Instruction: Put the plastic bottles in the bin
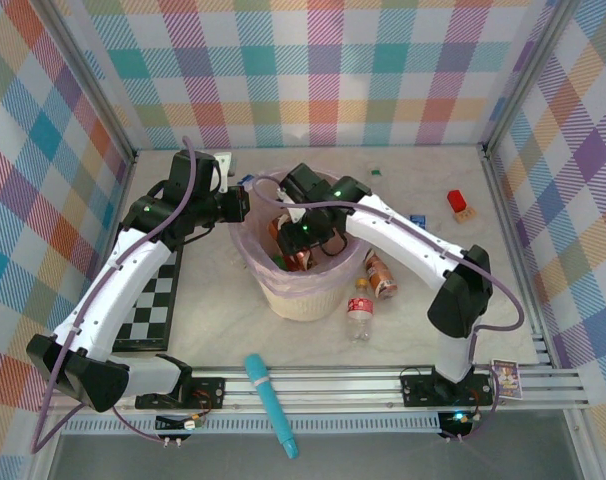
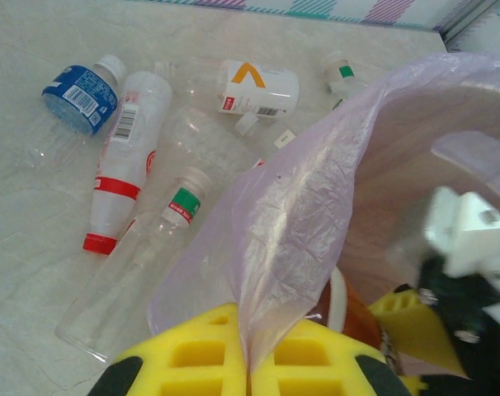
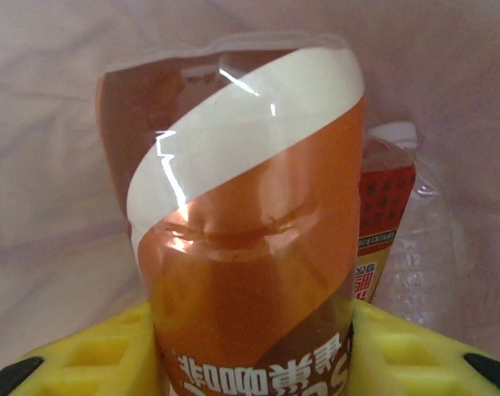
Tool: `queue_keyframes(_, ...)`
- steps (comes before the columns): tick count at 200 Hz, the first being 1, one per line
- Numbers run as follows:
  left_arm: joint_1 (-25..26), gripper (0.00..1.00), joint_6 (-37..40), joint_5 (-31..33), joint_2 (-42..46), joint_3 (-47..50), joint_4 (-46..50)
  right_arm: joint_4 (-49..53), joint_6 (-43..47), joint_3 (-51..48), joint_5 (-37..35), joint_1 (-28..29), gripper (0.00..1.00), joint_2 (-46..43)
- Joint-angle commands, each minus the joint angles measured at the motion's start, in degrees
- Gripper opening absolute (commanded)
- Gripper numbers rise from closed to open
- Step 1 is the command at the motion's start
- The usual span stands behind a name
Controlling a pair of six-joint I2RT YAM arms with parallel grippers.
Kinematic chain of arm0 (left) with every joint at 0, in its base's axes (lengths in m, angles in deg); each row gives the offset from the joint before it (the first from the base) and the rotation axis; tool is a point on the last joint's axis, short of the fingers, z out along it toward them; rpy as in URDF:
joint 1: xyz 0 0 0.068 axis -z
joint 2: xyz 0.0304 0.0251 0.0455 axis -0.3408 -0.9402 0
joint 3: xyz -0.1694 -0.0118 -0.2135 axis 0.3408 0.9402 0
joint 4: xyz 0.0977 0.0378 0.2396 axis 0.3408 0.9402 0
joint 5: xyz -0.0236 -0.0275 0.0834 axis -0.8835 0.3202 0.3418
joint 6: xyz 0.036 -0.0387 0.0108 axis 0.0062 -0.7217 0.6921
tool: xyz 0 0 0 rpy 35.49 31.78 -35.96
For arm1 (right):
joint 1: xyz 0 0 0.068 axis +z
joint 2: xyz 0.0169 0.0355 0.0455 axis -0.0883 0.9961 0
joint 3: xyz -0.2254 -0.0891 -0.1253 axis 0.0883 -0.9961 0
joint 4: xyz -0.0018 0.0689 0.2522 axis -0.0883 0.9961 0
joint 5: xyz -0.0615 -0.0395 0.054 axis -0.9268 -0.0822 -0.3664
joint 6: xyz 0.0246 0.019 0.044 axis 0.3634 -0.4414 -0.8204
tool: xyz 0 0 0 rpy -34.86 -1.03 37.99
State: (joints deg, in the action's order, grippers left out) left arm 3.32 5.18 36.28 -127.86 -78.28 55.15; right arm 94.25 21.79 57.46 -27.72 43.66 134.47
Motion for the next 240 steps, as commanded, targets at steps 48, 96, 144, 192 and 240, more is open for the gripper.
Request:
queue_keyframes(48,0.3,0.00,-1.0,-0.9,0.0,-0.4,-3.6,-5.1,-2.2,-5.1,0.0,0.6,0.73,2.1)
queue_keyframes(96,0.3,0.00,-0.9,-1.3,-0.7,-0.5,-3.9,0.8,3.1,2.3,-0.4,0.6,0.89,-1.1)
queue_keyframes(144,0.3,0.00,-0.5,-1.7,-0.8,-0.5,-4.0,2.9,7.2,8.1,-1.8,0.1,0.99,-8.6)
queue_keyframes(192,0.3,0.00,-0.7,-1.0,-0.7,-0.5,-3.8,2.0,11.2,7.4,-4.5,-5.0,0.99,-17.5)
queue_keyframes(240,0.3,0.00,-1.0,-1.3,-0.4,-0.2,-4.5,0.0,9.1,2.8,-1.4,-19.2,0.99,-24.5)
